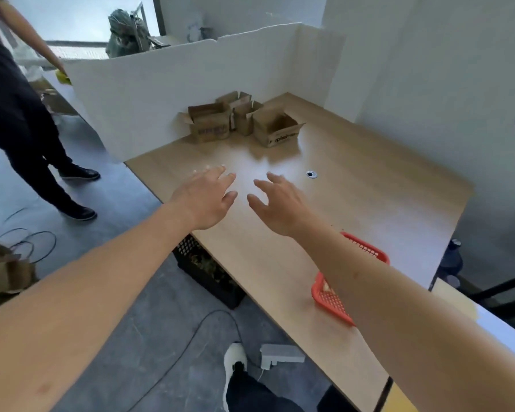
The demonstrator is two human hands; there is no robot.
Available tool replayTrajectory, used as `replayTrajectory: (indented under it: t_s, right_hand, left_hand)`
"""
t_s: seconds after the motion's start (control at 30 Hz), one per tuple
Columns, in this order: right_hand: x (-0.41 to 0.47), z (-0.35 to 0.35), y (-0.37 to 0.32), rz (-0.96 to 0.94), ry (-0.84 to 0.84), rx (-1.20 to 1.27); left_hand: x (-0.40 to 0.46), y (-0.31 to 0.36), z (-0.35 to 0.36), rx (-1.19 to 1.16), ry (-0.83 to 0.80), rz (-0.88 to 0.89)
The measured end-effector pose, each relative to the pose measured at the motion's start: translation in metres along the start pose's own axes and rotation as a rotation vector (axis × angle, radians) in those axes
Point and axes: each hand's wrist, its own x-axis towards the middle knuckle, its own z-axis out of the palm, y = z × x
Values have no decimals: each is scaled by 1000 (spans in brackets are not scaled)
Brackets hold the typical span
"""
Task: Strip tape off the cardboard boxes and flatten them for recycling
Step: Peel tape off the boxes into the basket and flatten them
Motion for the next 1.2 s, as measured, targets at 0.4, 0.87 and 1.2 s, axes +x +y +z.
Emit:
replayTrajectory:
  t_s: [0.4, 0.87, 1.2]
  right_hand:
    - [243, 50, 15, 88, -100, 74]
    - [457, 112, -7, 291, -142, 133]
    - [597, 173, -59, 574, -65, 309]
  left_hand:
    - [208, -127, 46, -36, -114, -5]
    - [404, -278, 102, -99, -173, 122]
    - [514, -391, 149, -164, -244, 158]
